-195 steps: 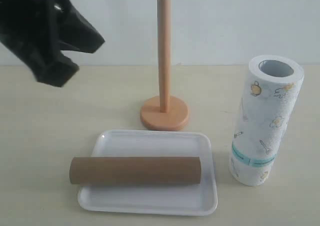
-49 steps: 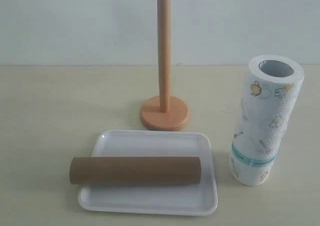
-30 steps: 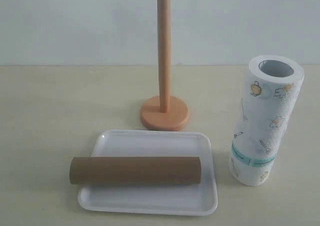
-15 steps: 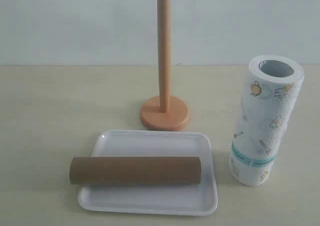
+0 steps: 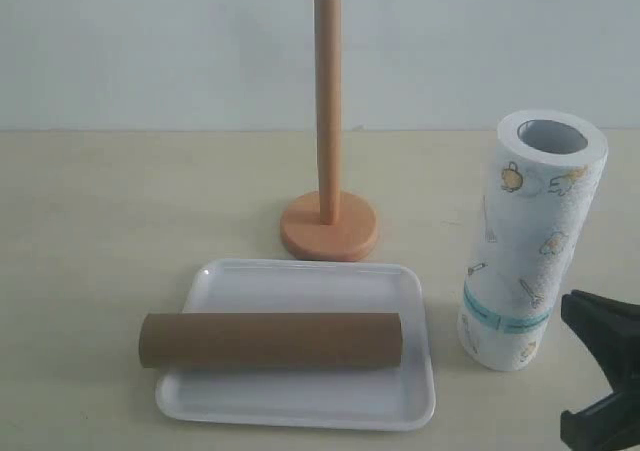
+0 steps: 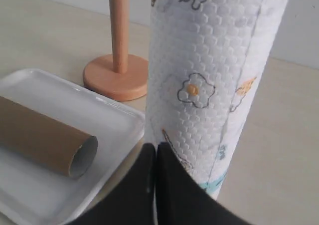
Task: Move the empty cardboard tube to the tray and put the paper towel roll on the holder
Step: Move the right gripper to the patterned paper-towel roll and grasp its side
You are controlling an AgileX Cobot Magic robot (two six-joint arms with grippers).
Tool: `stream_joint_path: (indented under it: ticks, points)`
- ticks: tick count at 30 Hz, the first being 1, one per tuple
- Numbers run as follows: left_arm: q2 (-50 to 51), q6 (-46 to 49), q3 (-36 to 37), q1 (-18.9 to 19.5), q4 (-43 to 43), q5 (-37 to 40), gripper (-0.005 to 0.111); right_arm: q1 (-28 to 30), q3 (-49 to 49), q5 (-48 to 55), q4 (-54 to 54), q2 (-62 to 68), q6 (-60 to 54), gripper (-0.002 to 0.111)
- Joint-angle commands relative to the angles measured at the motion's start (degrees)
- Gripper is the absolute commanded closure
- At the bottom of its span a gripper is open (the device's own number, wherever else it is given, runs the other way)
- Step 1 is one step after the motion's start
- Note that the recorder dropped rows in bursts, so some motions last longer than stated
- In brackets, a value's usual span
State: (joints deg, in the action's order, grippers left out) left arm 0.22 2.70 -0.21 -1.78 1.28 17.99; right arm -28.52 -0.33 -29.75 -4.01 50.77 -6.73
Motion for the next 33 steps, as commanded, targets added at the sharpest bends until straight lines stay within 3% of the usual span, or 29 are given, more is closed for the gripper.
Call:
stream_joint_path:
  ticks: [1, 6, 8, 11, 12, 23, 33]
  points:
    - [-0.2, -0.5, 0.2, 0.2, -0.4, -0.2, 0.103, -0.2, 0.3, -11.1, -3.8, 6.2, -2.4, 0.108]
    - [-0.2, -0.5, 0.2, 0.2, -0.4, -0.2, 0.103, -0.2, 0.3, -12.1, -6.1, 8.5, 4.8, 0.104]
    - [-0.2, -0.5, 0.2, 0.2, -0.4, -0.2, 0.103, -0.2, 0.3, -12.4, -6.1, 8.5, 5.1, 0.079]
    - [-0.2, -0.5, 0.2, 0.2, -0.4, -0.2, 0.103, -0.2, 0.3, -12.5, -7.4, 8.5, 5.3, 0.018]
    - [-0.2, -0.5, 0.2, 0.2, -0.4, -0.2, 0.103, -0.2, 0.3, -12.5, -7.8, 8.5, 5.4, 0.004]
    - [-0.2, -0.5, 0.2, 0.2, -0.4, -0.2, 0.103, -0.2, -1.4, -12.4, -7.6, 9.7, -1.5, 0.003]
    - [-0.2, -0.5, 0.2, 0.2, -0.4, -0.2, 0.103, -0.2, -7.7, -16.1, -7.2, 22.9, -3.3, 0.003]
